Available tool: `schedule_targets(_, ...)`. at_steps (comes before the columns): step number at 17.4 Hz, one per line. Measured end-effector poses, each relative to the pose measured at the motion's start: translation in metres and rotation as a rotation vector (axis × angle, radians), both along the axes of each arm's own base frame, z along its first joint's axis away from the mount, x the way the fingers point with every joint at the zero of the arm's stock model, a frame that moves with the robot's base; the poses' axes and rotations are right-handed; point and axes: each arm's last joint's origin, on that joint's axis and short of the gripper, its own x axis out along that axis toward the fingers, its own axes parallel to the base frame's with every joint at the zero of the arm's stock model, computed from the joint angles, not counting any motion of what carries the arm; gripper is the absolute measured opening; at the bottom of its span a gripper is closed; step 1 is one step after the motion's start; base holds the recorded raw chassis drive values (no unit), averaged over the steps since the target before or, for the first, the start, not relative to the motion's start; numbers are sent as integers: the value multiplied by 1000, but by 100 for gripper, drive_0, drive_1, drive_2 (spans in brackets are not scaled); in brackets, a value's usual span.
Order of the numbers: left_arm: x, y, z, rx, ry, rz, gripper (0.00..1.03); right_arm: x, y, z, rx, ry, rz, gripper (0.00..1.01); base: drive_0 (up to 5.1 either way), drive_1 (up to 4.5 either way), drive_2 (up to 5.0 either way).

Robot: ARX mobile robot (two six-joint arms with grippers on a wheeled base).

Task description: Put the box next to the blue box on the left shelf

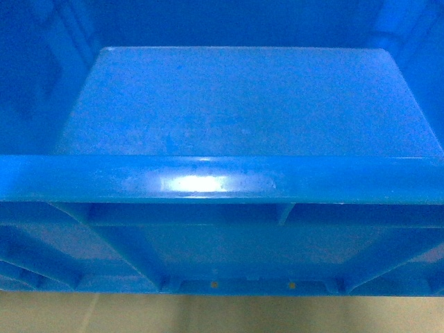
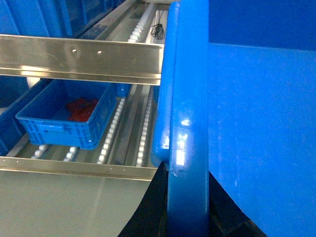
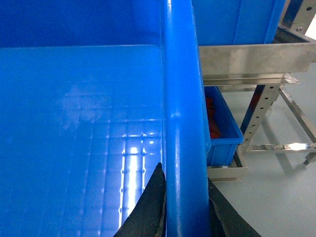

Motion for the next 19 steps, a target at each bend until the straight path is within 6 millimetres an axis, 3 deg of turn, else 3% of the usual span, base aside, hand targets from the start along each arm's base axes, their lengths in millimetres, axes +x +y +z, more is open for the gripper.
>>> schedule_targets(6, 0, 0, 0, -1, -3, 1, 9, 0, 0, 0, 1, -4, 0, 10, -494, 247, 247)
schedule_targets(19, 0, 1, 1, 0, -3, 3, 9, 0, 0, 0, 2, -3, 5, 9, 0, 0, 0)
